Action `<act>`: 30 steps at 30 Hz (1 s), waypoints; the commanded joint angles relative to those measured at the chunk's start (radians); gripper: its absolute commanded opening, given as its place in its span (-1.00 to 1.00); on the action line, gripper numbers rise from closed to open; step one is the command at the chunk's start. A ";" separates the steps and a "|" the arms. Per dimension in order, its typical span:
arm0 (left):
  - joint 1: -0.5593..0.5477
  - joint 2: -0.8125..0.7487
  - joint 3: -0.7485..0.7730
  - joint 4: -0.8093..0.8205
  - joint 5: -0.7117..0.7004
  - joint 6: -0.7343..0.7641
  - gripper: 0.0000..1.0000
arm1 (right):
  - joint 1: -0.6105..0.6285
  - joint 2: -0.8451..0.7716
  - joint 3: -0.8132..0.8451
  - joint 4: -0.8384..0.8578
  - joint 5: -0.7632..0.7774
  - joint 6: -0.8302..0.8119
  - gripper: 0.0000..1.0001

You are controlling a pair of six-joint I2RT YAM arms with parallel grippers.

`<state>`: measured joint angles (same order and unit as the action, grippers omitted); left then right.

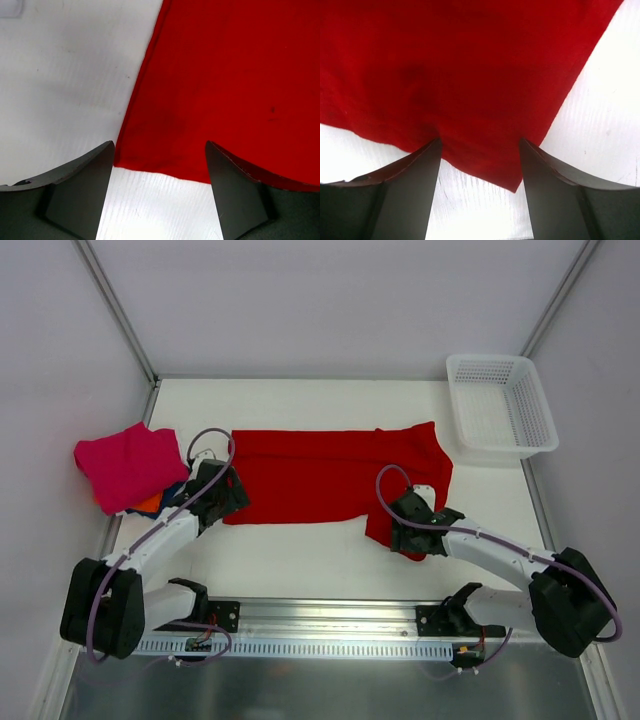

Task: Fold and stack the t-shirts
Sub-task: Fold the tshirt

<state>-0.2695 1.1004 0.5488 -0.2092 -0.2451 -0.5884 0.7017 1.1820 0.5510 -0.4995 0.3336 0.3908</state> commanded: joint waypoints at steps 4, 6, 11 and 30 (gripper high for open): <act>-0.007 0.174 0.082 0.068 -0.003 0.010 0.48 | 0.013 0.002 0.009 0.006 0.096 0.063 0.34; -0.007 0.207 0.079 0.094 0.000 0.010 0.48 | 0.013 -0.012 -0.006 0.021 0.102 0.063 0.36; -0.005 0.283 0.085 0.122 -0.005 0.016 0.48 | 0.013 0.045 0.026 -0.010 0.111 0.045 0.36; -0.007 0.371 0.161 0.016 -0.028 -0.016 -0.61 | 0.045 0.091 0.040 -0.005 0.085 0.088 -0.62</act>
<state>-0.2695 1.4788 0.7101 -0.1352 -0.2481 -0.5900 0.7391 1.2591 0.5854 -0.4561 0.4118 0.4603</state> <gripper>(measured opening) 0.263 0.285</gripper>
